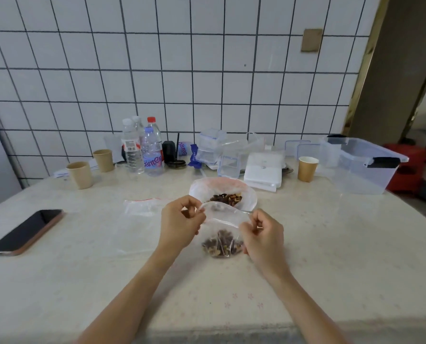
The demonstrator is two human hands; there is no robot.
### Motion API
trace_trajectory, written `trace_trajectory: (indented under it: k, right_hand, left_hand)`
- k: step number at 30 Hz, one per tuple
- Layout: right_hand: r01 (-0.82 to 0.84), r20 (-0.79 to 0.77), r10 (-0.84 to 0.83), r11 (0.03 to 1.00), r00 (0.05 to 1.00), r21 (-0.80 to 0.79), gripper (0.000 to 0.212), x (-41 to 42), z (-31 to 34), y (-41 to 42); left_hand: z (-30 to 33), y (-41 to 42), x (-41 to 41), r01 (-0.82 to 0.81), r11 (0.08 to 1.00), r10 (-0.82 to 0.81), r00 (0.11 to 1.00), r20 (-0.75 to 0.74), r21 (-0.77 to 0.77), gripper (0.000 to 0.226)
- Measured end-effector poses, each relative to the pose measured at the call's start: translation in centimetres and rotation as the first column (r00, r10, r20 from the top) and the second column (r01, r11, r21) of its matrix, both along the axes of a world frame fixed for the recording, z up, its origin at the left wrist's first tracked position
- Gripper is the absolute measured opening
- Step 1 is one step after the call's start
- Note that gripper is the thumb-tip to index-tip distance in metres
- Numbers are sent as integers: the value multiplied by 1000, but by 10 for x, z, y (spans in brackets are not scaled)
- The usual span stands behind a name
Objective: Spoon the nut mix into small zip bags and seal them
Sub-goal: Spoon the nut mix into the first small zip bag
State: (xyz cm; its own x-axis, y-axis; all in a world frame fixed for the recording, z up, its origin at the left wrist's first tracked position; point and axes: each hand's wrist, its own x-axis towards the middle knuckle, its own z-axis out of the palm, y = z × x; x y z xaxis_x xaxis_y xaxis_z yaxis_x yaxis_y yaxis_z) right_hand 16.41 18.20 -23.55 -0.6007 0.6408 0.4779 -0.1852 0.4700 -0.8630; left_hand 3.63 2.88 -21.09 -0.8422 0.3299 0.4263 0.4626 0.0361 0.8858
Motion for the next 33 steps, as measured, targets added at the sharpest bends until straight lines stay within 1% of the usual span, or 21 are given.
trace_trajectory:
  k: [2,3,4,6,8,10,13,16,18,19,20,21,22,23,24,25,26,27,29,31,33]
  right_hand:
    - [-21,24,23,997,999,-74,21,-1,-3,1]
    - [-68,44,77,981,996,-180,14,-2,-3,3]
    - [-140,54,163,944,985,-300,6,-1,0,4]
    - [-299,-8,339,818,941,-492,15,3,7,8]
    - [-433,-122,449,698,885,-571,29,6,12,8]
    - [-503,-190,505,607,842,-615,33,7,14,6]
    - [-517,-214,510,580,833,-630,32,9,14,8]
    - [-536,-239,507,595,828,-599,25,12,16,11]
    - [-493,-220,461,635,860,-595,26,10,13,14]
    - [-438,-181,413,699,892,-565,20,8,9,16]
    - [-359,-125,345,788,930,-500,8,6,5,16]
    - [-255,-74,245,886,967,-388,11,4,1,16]
    - [-146,-45,139,959,989,-243,21,2,-4,14]
    - [-50,-41,47,995,998,-87,26,-1,-8,12]
    - [33,-50,-30,998,998,55,26,-2,-10,10]
    - [82,-65,-73,985,995,151,21,-3,-11,8]
    - [92,-64,-81,980,995,178,16,-3,-11,7]
    - [60,-29,-57,990,998,128,13,-4,-10,7]
    - [-70,50,79,984,996,-167,15,-3,-1,7]
    - [-236,-3,266,848,964,-474,31,1,10,10]
    - [-401,-124,419,680,900,-614,31,6,18,12]
  left_hand:
    - [-2,1,1,-40,997,33,993,-112,-59,31]
    - [-3,-1,-2,0,998,-5,996,-94,-60,29]
    - [-3,-3,-4,87,996,-88,996,-16,-31,26]
    - [-1,-9,-6,314,948,-318,925,207,54,12]
    - [0,-13,-9,440,891,-452,826,336,114,22]
    - [1,-16,-11,494,852,-520,767,376,171,32]
    - [2,-17,-10,502,838,-544,742,391,214,45]
    - [3,-15,-11,461,857,-516,762,391,233,56]
    - [2,-14,-10,422,865,-499,774,390,271,45]
    - [2,-13,-9,394,878,-473,795,380,271,32]
    - [0,-11,-9,352,906,-416,840,350,234,17]
    - [-2,-10,-7,305,935,-347,889,299,178,8]
    - [-4,-7,-8,227,969,-243,945,220,98,18]
    - [-6,-5,-6,133,991,-136,982,132,29,27]
    - [-7,-3,-6,36,999,-36,999,25,-17,31]
    - [-6,-2,-4,-45,998,42,996,-79,-37,33]
    - [-5,-1,-3,-96,995,89,986,-142,-40,33]
    - [-4,-1,-3,-108,993,101,984,-146,-41,32]
    - [2,-2,-3,-6,1000,6,1000,-13,-28,26]
    - [5,-7,-5,209,978,-209,961,179,19,10]
    - [6,-13,-9,416,906,-419,855,305,77,26]
